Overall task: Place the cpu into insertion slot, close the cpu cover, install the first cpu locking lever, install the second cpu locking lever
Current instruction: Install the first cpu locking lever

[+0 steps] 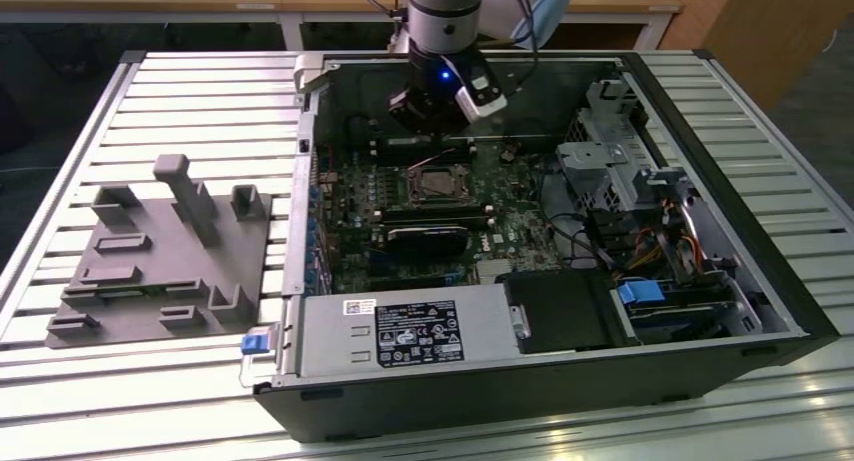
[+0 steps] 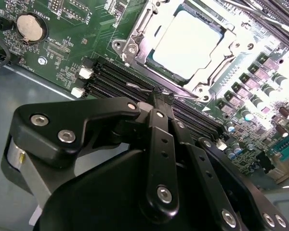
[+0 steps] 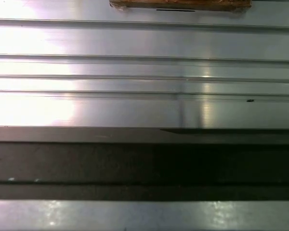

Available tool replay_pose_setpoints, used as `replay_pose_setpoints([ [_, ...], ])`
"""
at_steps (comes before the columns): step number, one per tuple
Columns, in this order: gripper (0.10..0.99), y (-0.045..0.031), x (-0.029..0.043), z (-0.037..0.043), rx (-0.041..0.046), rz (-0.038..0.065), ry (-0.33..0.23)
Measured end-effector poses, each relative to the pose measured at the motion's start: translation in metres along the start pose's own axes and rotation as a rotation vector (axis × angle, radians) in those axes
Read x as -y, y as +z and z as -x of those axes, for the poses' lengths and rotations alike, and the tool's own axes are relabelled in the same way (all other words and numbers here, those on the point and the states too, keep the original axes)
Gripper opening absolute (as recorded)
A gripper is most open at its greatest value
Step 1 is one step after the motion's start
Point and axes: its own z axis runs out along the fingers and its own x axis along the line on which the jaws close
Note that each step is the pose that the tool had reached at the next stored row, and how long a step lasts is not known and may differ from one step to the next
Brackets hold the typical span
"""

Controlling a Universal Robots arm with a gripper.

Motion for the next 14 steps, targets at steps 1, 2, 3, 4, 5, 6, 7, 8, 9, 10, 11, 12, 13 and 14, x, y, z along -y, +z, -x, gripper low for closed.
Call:
replay_pose_setpoints([
  [1, 0.106, 0.0, 0.0, 0.0003, 0.0, 0.0, 0.0],
  [2, 0.106, 0.0, 0.0, 0.0008, -0.0001, 0.0, 0.0],
  [3, 0.106, 0.0, 0.0, 0.0014, -0.0001, 0.0, 0.0],
  [4, 0.106, 0.0001, 0.0001, 0.002, -0.0001, 0.0, 0.0],
  [5, 0.106, 0.0002, 0.0002, 0.0022, -0.0001, 0.0, 0.0],
  [6, 0.106, 0.0003, 0.0002, 0.0024, -0.0002, 0.0, 0.0],
  [7, 0.106, 0.0005, 0.0003, 0.0024, -0.0001, 0.0, 0.0],
  [8, 0.106, 0.0008, 0.0004, 0.0025, -0.0001, 0.0, 0.0],
  [9, 0.106, 0.0013, 0.0005, 0.0025, 0.0, 0.0, 0.0],
  [10, 0.106, 0.0019, 0.0007, 0.0025, 0.0, 0.0, 0.0],
  [11, 0.106, 0.0026, 0.0008, 0.0026, -0.0001, 0.0, 0.0],
  [12, 0.106, 0.0034, 0.0009, 0.0027, -0.0001, 0.0, 0.0],
  [13, 0.106, 0.0042, 0.001, 0.0029, -0.0002, 0.0, 0.0],
  [14, 0.106, 0.0048, 0.001, 0.0034, -0.0002, 0.0, 0.0],
])
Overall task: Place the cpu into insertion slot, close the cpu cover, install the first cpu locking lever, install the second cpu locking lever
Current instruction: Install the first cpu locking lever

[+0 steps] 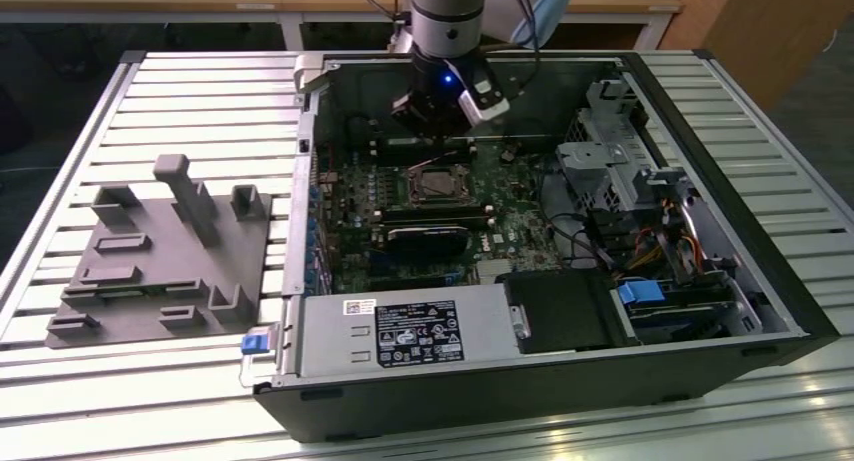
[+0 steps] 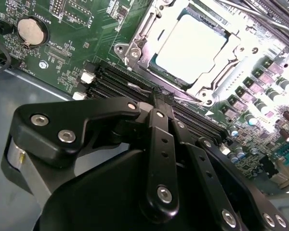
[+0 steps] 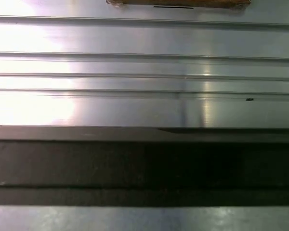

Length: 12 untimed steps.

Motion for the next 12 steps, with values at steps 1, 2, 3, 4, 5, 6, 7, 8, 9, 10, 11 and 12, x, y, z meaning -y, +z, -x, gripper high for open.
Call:
replay_pose_setpoints([
  [1, 0.106, 0.0005, 0.0, 0.0005, 0.0, 0.0, 0.0],
  [2, 0.106, 0.001, 0.0, 0.0009, 0.0, 0.0, 0.0],
  [3, 0.106, 0.0014, 0.0001, 0.0014, 0.0, 0.0, 0.0],
  [4, 0.106, 0.0017, 0.0001, 0.0018, 0.0, 0.0, 0.0],
  [5, 0.106, 0.0021, 0.0001, 0.0022, 0.0, 0.0, 0.0],
  [6, 0.106, 0.0024, 0.0001, 0.0027, 0.0, 0.0, 0.0],
  [7, 0.106, 0.0029, 0.0001, 0.0032, 0.0, 0.0, 0.0],
  [8, 0.106, 0.0035, 0.0002, 0.0035, 0.0, 0.0, 0.0],
  [9, 0.106, 0.0042, 0.0002, 0.0039, -0.0001, 0.0, 0.0],
  [10, 0.106, 0.0049, 0.0002, 0.0042, 0.0, 0.0, 0.0],
  [11, 0.106, 0.0056, 0.0003, 0.0046, -0.0001, 0.0, 0.0],
  [12, 0.106, 0.0064, 0.0003, 0.0051, -0.0001, 0.0, 0.0],
])
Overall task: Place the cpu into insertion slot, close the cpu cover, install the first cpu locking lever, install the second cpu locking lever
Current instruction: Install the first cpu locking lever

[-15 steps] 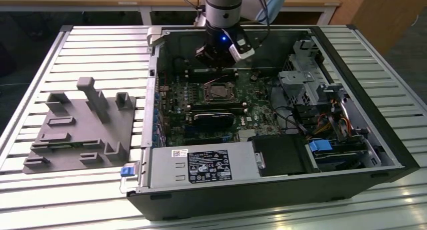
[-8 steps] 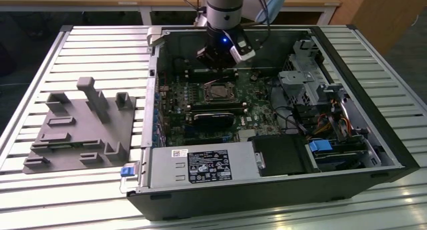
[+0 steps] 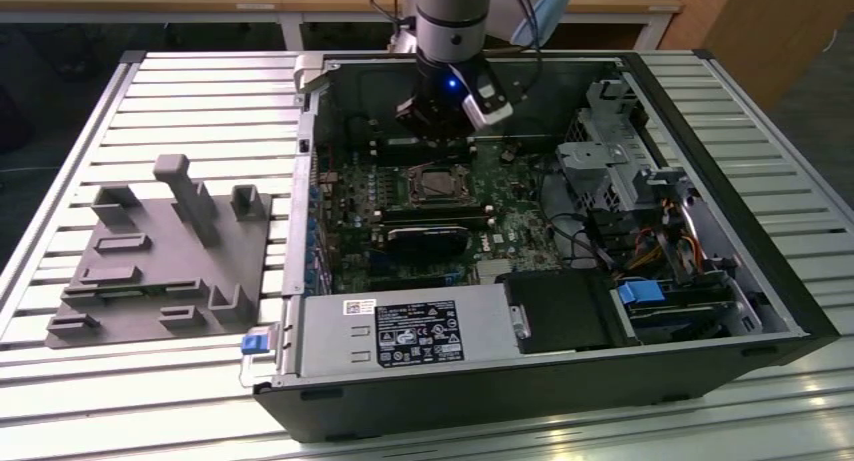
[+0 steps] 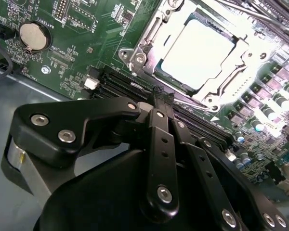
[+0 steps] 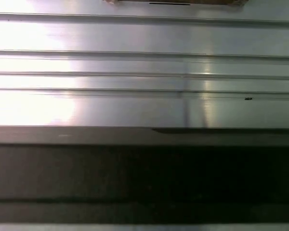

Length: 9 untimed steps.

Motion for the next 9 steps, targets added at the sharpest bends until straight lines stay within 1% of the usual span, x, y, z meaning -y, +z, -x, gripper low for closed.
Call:
replay_pose_setpoints([
  [6, 0.106, 0.0056, 0.0003, 0.0011, -0.0003, 0.0, 0.0],
  [9, 0.106, 0.0066, 0.0004, 0.0011, -0.0004, 0.0, 0.0],
])
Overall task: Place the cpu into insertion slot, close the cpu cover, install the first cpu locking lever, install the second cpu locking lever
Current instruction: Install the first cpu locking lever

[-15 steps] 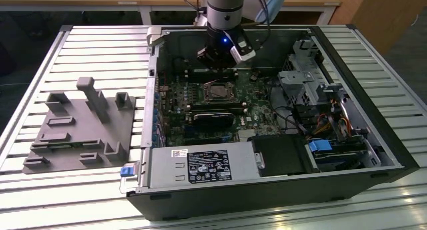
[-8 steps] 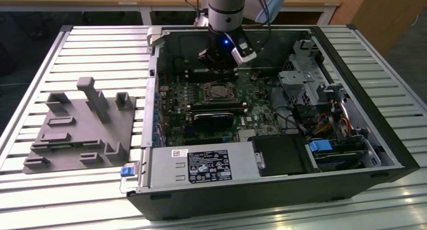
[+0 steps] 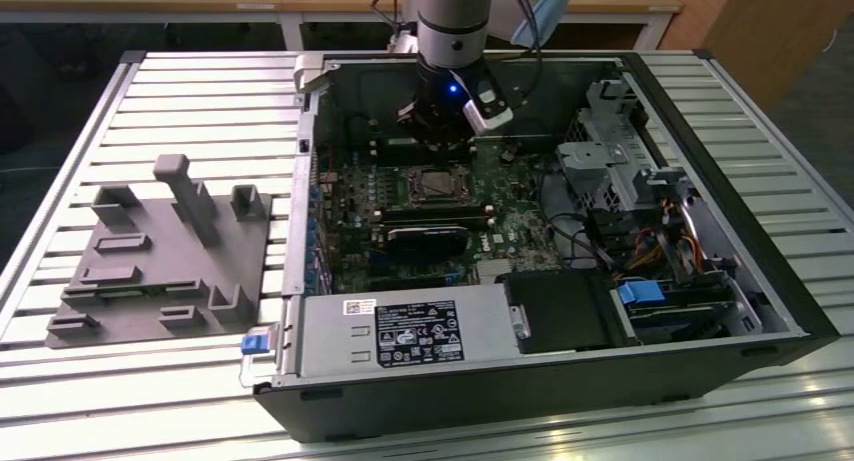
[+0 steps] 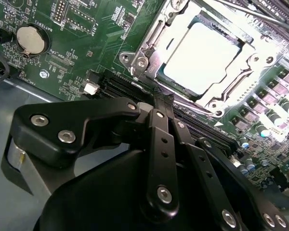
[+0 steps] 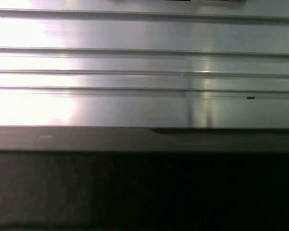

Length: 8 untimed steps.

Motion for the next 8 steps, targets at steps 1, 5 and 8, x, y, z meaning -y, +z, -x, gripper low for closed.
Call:
replay_pose_setpoints([
  [1, 0.106, 0.0, 0.0, 0.0, 0.0, 0.0, 0.0],
  [5, 0.106, 0.0002, 0.0, 0.0015, -0.0001, 0.0, 0.0],
  [8, 0.106, 0.0002, -0.0001, 0.003, -0.0007, 0.0, 0.0],
])
